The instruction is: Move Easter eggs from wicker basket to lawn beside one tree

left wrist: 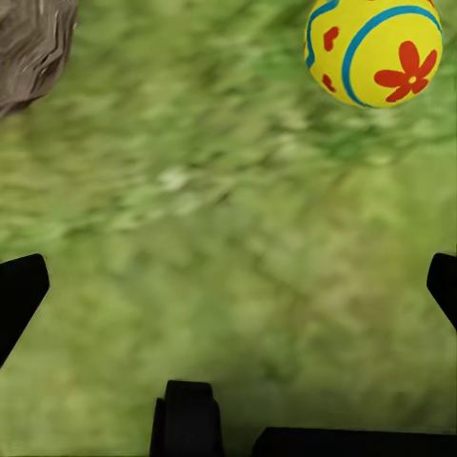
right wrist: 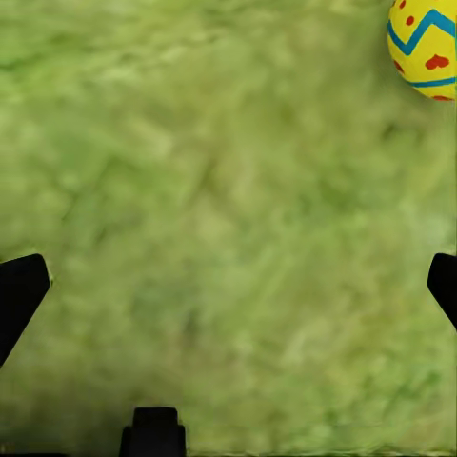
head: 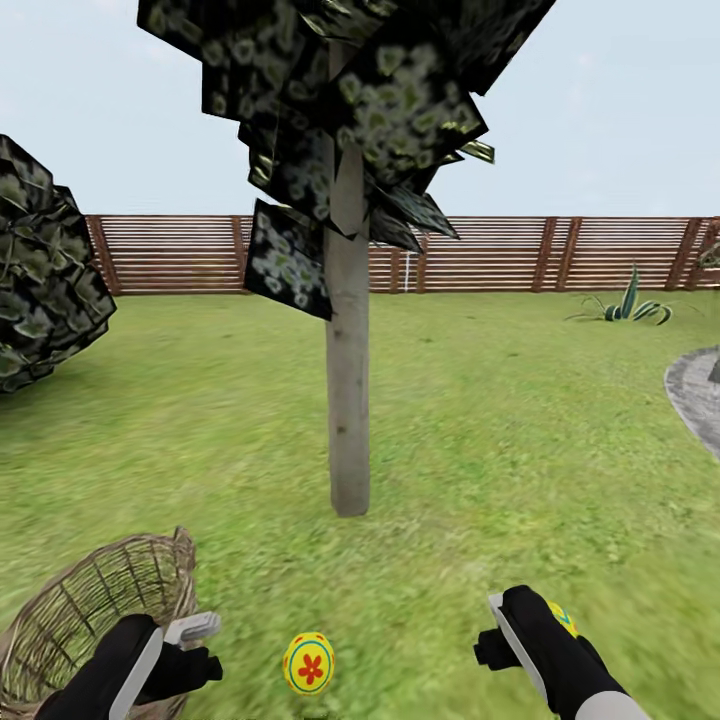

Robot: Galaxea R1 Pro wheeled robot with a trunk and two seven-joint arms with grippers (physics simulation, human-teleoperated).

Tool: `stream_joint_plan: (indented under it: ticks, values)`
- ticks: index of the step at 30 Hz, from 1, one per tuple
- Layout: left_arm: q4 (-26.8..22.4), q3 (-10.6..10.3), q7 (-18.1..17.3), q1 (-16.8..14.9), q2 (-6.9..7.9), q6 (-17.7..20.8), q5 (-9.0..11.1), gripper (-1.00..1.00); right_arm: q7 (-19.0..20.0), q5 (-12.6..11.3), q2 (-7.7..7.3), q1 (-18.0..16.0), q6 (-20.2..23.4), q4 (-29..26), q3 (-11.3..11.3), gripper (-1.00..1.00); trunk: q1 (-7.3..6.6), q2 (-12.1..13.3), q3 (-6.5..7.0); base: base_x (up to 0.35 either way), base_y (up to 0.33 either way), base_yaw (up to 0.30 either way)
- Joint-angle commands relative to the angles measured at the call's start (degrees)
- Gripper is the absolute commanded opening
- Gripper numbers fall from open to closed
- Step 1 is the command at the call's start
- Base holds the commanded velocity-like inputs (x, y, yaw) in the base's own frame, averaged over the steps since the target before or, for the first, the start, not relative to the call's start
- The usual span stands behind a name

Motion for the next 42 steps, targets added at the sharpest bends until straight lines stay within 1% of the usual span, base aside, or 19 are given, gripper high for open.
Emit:
stream_joint_plan:
  ticks: [1,12,26,42]
  values:
    - [0.0,0.1,-0.4,0.0,0.0,0.2,-0.2,1.0,-0.1,0.1,-0.05,0.0,0.3,-0.1,0.3,1.0,-0.03,0.0,-0.06,-0.174,0.297,-0.237]
    - [-0.1,0.2,-0.4,0.0,0.07,0.2,-0.1,1.0,-0.1,0.2,0.04,0.0,0.2,0.0,0.3,1.0,-0.03,0.0,-0.07,-0.174,0.297,-0.058]
    - [-0.6,0.3,-0.4,0.0,0.42,0.2,-0.1,1.0,-0.1,0.2,0.02,0.0,0.3,0.0,0.3,1.0,-0.03,0.0,-0.5,-0.174,0.297,-0.268]
    - [-0.6,0.2,-0.4,0.0,0.26,0.2,-0.1,1.0,-0.1,0.2,0.04,0.0,0.3,0.0,0.3,1.0,-0.03,0.0,-0.92,-0.174,0.297,-0.245]
